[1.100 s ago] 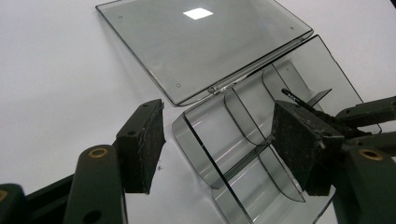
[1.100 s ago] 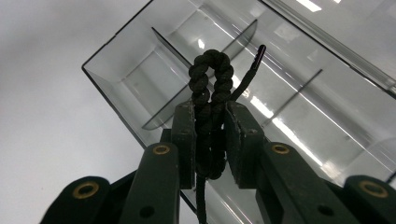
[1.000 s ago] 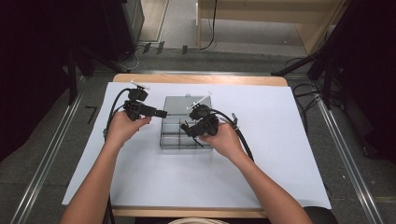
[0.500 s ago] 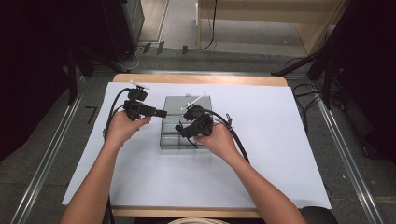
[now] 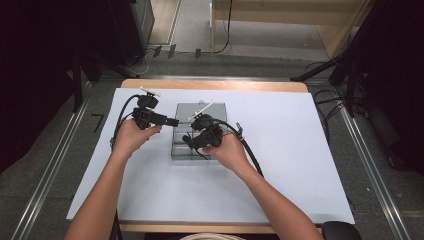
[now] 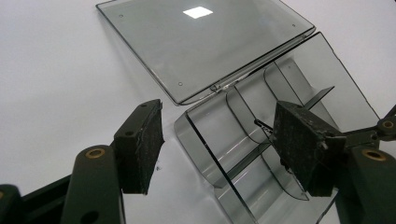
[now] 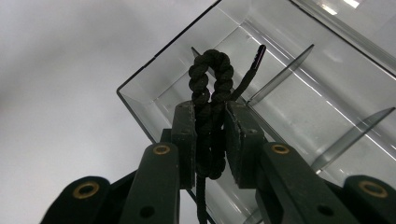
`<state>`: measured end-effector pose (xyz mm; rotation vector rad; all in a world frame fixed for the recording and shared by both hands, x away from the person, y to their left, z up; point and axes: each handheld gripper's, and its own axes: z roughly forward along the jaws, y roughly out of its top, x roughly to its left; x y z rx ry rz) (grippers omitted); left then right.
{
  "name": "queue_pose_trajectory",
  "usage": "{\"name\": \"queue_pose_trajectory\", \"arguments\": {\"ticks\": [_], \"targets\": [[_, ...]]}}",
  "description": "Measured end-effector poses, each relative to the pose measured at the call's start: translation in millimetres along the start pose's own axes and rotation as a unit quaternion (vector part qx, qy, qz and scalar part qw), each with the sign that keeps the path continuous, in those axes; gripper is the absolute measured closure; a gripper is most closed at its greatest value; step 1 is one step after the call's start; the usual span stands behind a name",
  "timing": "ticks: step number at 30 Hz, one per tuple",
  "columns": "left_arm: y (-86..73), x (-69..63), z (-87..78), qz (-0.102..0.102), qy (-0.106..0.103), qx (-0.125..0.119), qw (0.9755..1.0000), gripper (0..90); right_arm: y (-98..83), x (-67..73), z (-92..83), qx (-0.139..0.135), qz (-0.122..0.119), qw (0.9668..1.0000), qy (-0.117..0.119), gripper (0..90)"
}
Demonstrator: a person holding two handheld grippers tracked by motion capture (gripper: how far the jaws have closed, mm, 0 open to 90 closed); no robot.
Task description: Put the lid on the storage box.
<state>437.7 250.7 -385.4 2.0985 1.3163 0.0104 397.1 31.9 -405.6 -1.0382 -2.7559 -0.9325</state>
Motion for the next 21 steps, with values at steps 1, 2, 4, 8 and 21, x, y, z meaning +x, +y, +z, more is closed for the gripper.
{"name": "queue_pose_trajectory", "arguments": {"ticks": [1, 2, 4, 8, 21], "targets": [[0.0, 0.1, -0.1, 0.001, 0.000, 0.000, 1.0000, 34.7, 0.4, 0.7, 1.2, 0.002, 0.000, 1.0000, 0.001, 76.6], [0.0, 0.2, -0.2, 0.000, 0.000, 0.000, 1.0000, 34.7, 0.6, 1.2, 2.1, 0.002, 0.001, 1.0000, 0.002, 76.6], [0.0, 0.4, -0.7, -0.001, 0.000, -0.001, 1.0000, 34.7, 0.9, 2.0, 3.6, 0.002, 0.000, 1.0000, 0.003, 76.6], [-0.1, 1.2, -0.8, -0.003, 0.001, -0.002, 1.0000, 34.7, 1.3, 4.6, 6.5, 0.003, 0.000, 1.0000, 0.005, 76.7], [-0.3, 1.6, 0.0, -0.002, 0.002, 0.001, 1.0000, 34.7, 2.9, 9.1, 18.8, 0.008, -0.004, 0.9999, 0.008, 76.7]]}}
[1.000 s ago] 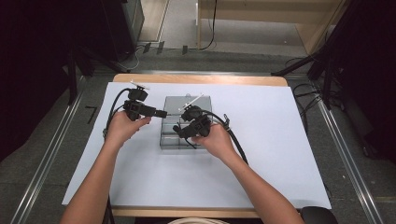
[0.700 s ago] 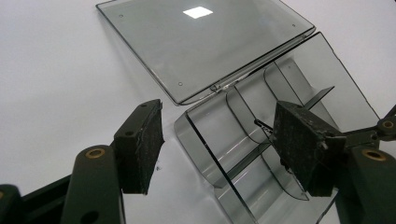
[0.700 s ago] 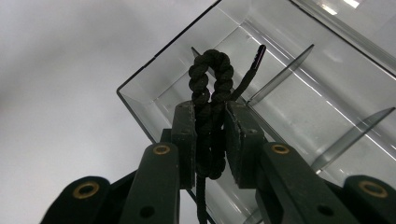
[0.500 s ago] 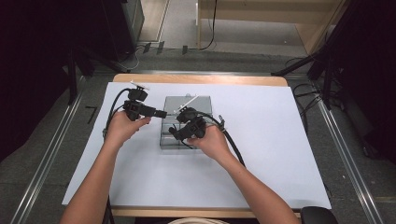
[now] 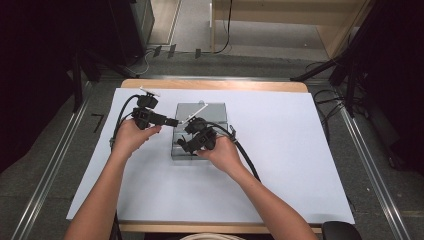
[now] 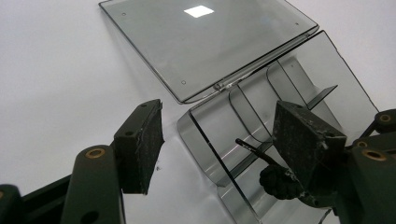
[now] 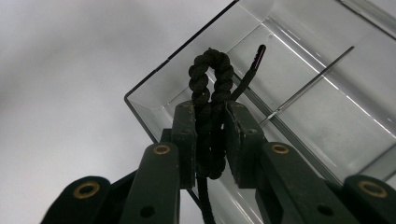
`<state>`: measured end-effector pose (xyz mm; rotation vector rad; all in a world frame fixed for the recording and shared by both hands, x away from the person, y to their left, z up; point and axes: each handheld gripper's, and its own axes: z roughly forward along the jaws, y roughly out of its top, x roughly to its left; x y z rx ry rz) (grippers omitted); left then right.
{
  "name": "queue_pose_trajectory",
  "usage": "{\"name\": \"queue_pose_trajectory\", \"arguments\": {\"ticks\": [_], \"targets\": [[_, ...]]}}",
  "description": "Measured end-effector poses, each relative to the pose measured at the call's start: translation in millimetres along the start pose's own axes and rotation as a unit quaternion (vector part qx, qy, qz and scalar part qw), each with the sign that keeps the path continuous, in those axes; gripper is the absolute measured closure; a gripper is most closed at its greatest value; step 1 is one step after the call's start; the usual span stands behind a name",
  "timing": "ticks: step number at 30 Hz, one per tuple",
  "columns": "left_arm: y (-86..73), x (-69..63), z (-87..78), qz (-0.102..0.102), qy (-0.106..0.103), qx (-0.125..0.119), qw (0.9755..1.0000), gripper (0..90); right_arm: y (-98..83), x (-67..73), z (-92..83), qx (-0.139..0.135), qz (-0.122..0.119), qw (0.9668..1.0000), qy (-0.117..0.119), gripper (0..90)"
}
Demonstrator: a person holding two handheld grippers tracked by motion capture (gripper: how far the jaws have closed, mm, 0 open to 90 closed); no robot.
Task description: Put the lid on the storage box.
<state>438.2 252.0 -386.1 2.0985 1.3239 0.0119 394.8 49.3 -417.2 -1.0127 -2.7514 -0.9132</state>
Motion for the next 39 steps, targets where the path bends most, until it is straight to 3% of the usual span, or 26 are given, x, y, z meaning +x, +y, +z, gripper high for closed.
{"name": "queue_pose_trajectory", "arguments": {"ticks": [39], "targets": [[-0.9, 4.4, 1.2, -0.003, 0.004, 0.004, 1.0000, 34.7, -1.3, 0.4, 33.5, 0.020, 0.008, 0.9998, 0.005, 76.0]]}}
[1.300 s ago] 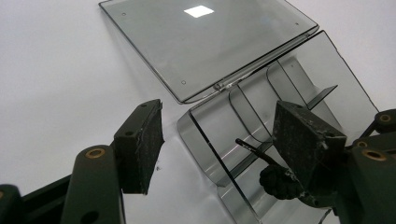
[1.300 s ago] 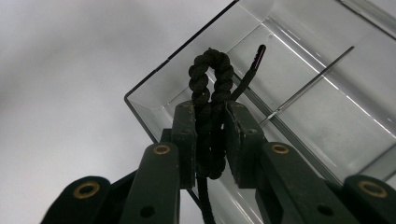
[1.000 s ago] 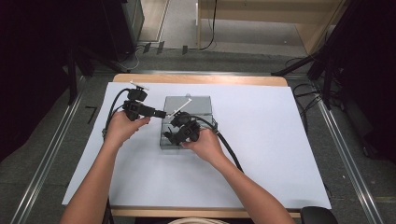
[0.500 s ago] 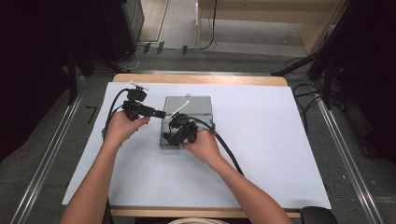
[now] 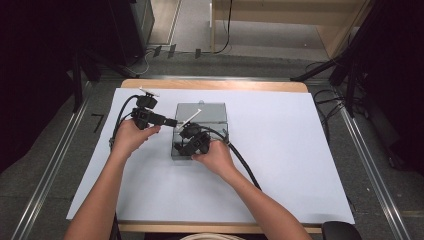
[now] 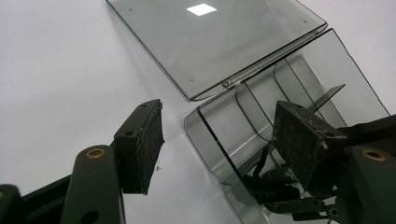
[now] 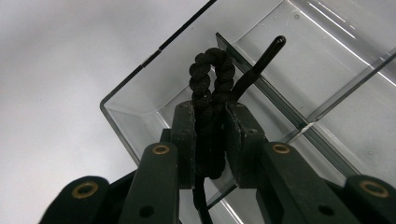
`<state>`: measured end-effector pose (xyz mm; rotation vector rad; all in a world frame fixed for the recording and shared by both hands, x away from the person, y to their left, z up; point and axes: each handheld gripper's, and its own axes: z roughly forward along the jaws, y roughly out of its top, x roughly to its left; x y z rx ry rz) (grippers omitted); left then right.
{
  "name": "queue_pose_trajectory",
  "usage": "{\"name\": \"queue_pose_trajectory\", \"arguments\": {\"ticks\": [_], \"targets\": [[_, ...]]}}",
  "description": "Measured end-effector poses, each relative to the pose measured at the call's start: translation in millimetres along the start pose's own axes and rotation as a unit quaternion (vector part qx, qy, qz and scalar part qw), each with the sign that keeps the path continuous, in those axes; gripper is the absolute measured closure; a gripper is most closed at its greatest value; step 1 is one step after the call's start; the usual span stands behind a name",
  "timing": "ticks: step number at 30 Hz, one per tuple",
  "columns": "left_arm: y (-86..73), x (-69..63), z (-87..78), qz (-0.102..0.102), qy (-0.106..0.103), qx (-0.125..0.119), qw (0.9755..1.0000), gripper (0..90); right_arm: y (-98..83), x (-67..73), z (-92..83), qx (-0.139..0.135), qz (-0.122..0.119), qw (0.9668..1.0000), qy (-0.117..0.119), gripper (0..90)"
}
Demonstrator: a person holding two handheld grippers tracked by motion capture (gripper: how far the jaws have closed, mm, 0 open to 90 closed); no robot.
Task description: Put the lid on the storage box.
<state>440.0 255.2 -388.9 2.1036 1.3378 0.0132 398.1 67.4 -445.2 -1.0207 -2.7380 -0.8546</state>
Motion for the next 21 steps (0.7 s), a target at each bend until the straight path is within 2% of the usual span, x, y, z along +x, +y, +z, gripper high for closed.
{"name": "queue_pose_trajectory", "arguments": {"ticks": [12, 21], "targets": [[0.0, 0.3, -0.2, 0.000, 0.000, -0.001, 1.0000, 34.7, 0.0, -1.4, -8.9, -0.007, -0.001, 0.9998, 0.018, 69.1], [0.0, 0.3, -0.7, -0.002, 0.001, -0.004, 1.0000, 34.7, -0.4, 1.9, -24.3, -0.023, -0.010, 0.9995, 0.016, 68.5]]}}
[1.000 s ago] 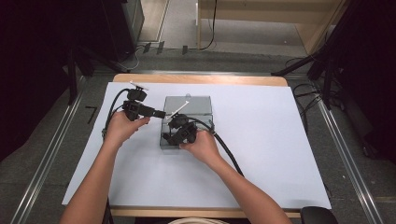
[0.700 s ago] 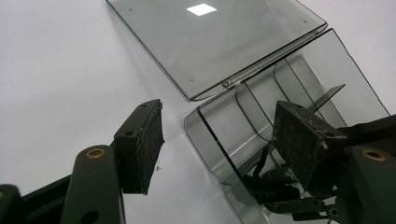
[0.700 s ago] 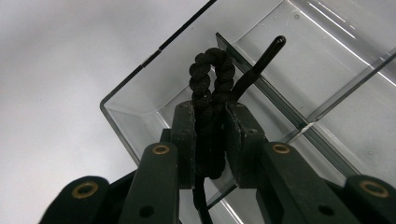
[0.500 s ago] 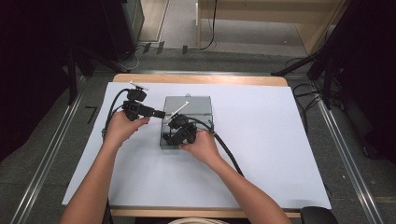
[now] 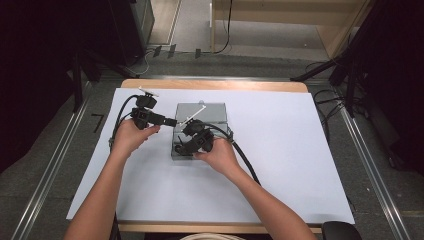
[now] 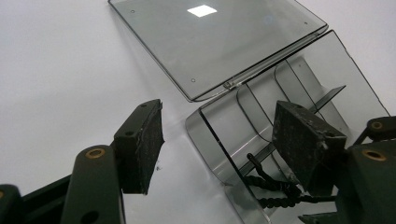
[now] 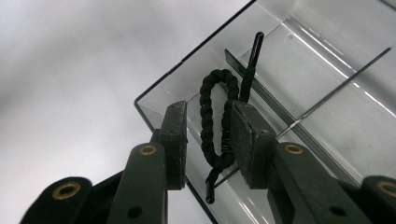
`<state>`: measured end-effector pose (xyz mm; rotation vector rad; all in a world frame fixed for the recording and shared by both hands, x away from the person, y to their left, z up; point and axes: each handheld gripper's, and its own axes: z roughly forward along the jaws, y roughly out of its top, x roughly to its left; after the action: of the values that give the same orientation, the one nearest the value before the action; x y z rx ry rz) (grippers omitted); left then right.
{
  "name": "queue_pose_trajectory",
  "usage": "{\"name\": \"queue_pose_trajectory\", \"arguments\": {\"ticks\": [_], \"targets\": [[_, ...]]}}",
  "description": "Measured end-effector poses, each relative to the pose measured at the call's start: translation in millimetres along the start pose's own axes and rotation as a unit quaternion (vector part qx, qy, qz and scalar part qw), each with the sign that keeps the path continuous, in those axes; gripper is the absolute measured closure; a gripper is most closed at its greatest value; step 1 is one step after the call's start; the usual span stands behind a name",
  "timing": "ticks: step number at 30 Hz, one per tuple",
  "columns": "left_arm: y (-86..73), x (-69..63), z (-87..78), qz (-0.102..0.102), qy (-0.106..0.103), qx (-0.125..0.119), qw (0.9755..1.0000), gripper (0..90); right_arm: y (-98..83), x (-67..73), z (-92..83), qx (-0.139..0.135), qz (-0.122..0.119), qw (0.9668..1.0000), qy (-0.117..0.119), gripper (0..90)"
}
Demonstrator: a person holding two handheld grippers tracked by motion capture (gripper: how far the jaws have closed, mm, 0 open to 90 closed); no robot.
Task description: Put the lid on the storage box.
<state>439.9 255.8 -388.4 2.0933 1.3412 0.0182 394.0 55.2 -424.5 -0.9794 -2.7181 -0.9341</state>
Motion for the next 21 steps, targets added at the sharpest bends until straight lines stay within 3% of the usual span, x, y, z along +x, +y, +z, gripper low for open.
{"name": "queue_pose_trajectory", "arguments": {"ticks": [11, 21], "targets": [[0.7, 0.1, -0.8, 0.004, 0.003, -0.001, 1.0000, 34.8, -3.9, 0.2, -15.0, -0.029, -0.005, 0.9996, 0.006, 66.8], [2.0, 0.1, -0.6, 0.007, 0.005, -0.002, 1.0000, 35.1, -11.5, -8.7, -31.4, -0.063, -0.002, 0.9980, 0.002, 63.9]]}}
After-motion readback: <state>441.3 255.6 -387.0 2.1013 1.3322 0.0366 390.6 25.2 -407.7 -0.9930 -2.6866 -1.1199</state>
